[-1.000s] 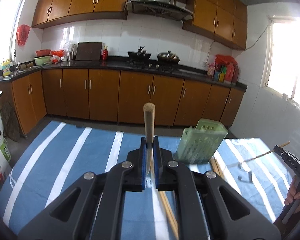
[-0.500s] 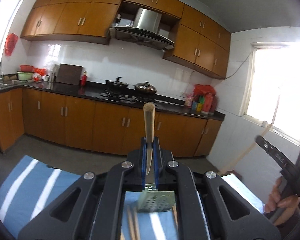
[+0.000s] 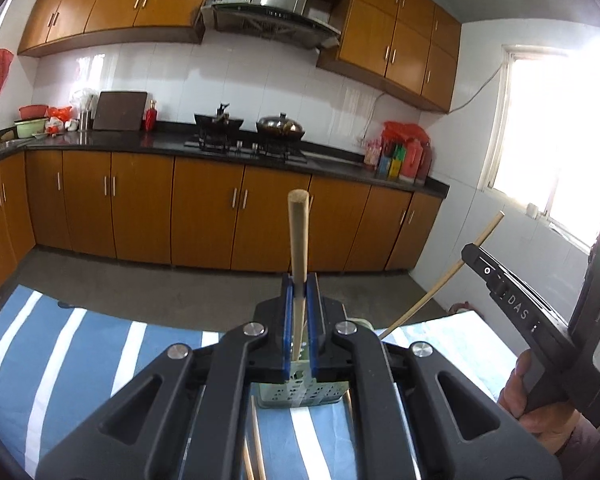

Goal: Organize utensils
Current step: 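Lower the chopsticks into the holder and open both tools, then grasp another chopstick with the right tool while the left tool grasps one too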

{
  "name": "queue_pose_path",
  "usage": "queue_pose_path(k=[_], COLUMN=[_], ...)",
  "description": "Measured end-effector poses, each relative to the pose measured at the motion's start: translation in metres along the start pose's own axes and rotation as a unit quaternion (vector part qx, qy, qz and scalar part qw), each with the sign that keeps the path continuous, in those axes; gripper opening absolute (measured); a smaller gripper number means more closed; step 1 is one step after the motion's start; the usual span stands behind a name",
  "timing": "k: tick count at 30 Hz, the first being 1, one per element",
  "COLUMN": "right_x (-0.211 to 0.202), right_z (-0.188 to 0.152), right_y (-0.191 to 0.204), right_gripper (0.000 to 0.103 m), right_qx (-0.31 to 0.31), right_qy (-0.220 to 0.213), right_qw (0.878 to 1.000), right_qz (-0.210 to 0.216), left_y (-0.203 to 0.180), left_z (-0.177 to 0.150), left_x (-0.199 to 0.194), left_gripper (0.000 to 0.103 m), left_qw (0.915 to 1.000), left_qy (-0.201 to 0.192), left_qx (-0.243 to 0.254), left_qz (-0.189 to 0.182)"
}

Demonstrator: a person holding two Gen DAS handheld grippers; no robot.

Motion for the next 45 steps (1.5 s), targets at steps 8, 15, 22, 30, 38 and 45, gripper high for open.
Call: queue_pose_path(k=[8, 15, 22, 30, 38, 45], right_x=[0.004, -0.027, -0.065, -0.032, -0.012, -0.009], right_z=[-0.011, -0.004, -0.042, -0.165, -0.217, -0.225], right_y=[-0.003, -0.010, -0.045, -0.060, -0.028, -0.037], right_gripper=[0.022, 0.035, 0.035, 0.016, 0.014, 0.007], right_qx=[-0.002, 0.002, 0.024, 0.062, 0.030, 0.004], right_qy=[0.032, 0.016, 0.066, 0.270, 0.339, 0.342], right_qw=[0.999, 1.000, 0.997, 0.961, 0.940, 0.938], right_qz=[0.005, 0.000, -0.031, -0.019, -0.004, -0.054], left_y=[0.004, 0.016, 0.050, 0.090, 0.103, 0.099], left_z=[-0.013, -0.004, -0.035, -0.129, -0.179, -0.190], left_x=[0.018, -0.009, -0.053, -0.037, -0.025, -0.019], left_gripper=[0.012, 0.025, 0.032, 0.032, 0.032, 0.032], left_qw=[0.9997, 0.9996, 0.9978, 0.9852, 0.9739, 0.9721], left_qy=[0.022, -0.004, 0.008, 0.129, 0.189, 0.204], left_qx=[-0.005, -0.019, -0.033, -0.051, -0.078, -0.076], left_qz=[0.006, 0.019, 0.056, 0.101, 0.099, 0.088])
Point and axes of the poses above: each gripper's, at about its wrist camera, not at the fingertips, and x roughly the way its jaws point, y to its left, z to its top, the point moved 1 cm from there along x, roughly the way its jaws point, and after that the axes turned 1 degree about z, right-handed, at the moved point
